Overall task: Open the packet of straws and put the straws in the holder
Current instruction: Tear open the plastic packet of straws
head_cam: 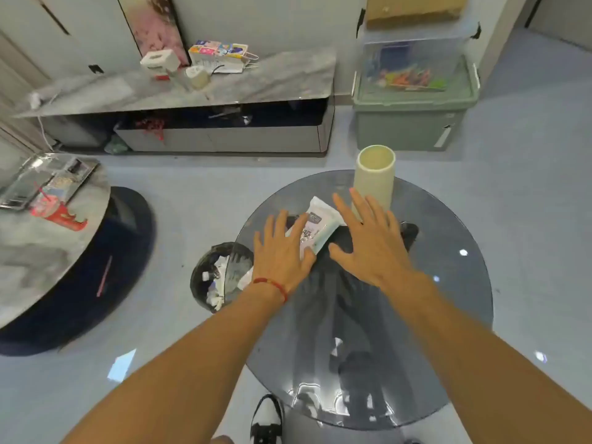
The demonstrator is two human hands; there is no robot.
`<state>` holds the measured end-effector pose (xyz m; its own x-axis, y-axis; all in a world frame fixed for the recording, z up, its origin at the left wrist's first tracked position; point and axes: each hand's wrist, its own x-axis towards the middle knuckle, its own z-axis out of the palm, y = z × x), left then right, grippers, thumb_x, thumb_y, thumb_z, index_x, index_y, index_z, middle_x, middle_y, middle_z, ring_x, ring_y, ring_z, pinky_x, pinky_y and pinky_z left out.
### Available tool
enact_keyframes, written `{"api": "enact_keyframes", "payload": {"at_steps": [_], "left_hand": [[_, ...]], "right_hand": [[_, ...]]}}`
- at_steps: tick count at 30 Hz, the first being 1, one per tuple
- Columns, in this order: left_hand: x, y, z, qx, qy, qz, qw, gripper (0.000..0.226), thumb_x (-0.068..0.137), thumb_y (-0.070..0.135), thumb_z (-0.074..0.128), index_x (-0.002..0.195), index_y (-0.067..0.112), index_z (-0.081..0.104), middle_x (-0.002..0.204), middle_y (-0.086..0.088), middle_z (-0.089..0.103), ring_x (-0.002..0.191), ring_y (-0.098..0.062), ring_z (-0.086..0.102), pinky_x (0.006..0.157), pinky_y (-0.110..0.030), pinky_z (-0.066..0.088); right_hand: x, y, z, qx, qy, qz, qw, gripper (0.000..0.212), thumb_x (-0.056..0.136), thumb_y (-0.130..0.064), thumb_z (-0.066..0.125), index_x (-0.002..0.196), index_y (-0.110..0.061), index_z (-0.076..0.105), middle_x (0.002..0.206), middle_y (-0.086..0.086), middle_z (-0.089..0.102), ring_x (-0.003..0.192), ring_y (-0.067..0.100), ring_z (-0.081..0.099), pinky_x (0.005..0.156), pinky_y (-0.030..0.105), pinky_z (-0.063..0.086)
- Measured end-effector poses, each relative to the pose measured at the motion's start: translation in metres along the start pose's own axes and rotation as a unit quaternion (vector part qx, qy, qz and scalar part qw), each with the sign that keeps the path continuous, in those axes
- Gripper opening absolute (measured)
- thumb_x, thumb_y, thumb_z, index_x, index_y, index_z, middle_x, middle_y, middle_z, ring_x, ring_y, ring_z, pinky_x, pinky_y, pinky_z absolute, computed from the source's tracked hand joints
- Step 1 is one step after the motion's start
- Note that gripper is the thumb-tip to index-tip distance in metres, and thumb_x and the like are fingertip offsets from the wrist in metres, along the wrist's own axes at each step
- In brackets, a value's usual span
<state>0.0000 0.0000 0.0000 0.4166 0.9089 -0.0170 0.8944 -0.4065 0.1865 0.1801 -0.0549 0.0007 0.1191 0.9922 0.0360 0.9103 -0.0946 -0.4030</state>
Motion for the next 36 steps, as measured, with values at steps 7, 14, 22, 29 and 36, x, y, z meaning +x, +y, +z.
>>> {"api": "enact_keyframes", "payload": {"at_steps": [7, 14, 22, 29, 36], "left_hand": [[0.012, -0.040, 0.116, 0.051, 0.031, -0.039, 0.997, 0.066, 0.082, 0.061, 0.049, 0.135, 0.022, 0.040, 0.150, -0.014, 0.032, 0.135, -0.036, 0.030, 0.110, -0.061, 0.025], [0.030, -0.055, 0.128, 0.001, 0.050, -0.041, 0.998, 0.064, 0.078, 0.049, 0.064, 0.130, 0.021, 0.039, 0.123, -0.010, 0.051, 0.110, -0.034, 0.048, 0.087, -0.048, 0.046], [-0.001, -0.057, 0.119, -0.042, 0.052, 0.022, 0.998, 0.078, 0.059, 0.037, 0.080, 0.128, 0.024, 0.046, 0.118, -0.005, 0.044, 0.110, -0.028, 0.045, 0.095, -0.046, 0.044], [-0.045, -0.066, 0.115, 0.036, 0.157, 0.089, 0.983, 0.075, 0.067, 0.017, 0.077, 0.129, 0.029, 0.037, 0.122, 0.000, 0.044, 0.120, -0.025, 0.044, 0.110, -0.068, 0.017], [-0.079, -0.013, 0.113, -0.092, 0.091, 0.186, 0.974, 0.094, 0.067, 0.031, 0.071, 0.145, 0.034, 0.019, 0.158, 0.001, 0.015, 0.148, -0.027, 0.001, 0.111, -0.074, 0.006]], "right_hand": [[0.019, 0.024, 0.122, -0.034, 0.012, -0.033, 0.999, 0.083, 0.094, -0.040, 0.059, 0.163, -0.019, 0.017, 0.170, 0.010, 0.015, 0.156, 0.029, 0.014, 0.124, 0.056, 0.020], [0.037, 0.033, 0.153, 0.013, 0.031, -0.058, 0.998, 0.073, 0.094, -0.027, 0.060, 0.159, -0.018, 0.027, 0.167, 0.015, 0.018, 0.149, 0.033, 0.023, 0.116, 0.050, 0.037], [0.012, 0.040, 0.140, 0.205, 0.123, 0.151, 0.959, 0.036, 0.105, -0.018, 0.041, 0.133, -0.005, 0.060, 0.133, 0.020, 0.062, 0.122, 0.037, 0.053, 0.098, 0.049, 0.047], [-0.058, 0.035, 0.114, 0.413, 0.099, 0.162, 0.891, 0.018, 0.099, -0.014, 0.065, 0.089, -0.016, 0.080, 0.096, 0.007, 0.080, 0.082, 0.020, 0.074, 0.067, 0.032, 0.065], [-0.109, 0.032, 0.106, 0.500, 0.143, 0.199, 0.831, 0.010, 0.094, -0.004, 0.069, 0.091, -0.001, 0.079, 0.085, 0.011, 0.082, 0.069, 0.021, 0.079, 0.058, 0.029, 0.064]]}}
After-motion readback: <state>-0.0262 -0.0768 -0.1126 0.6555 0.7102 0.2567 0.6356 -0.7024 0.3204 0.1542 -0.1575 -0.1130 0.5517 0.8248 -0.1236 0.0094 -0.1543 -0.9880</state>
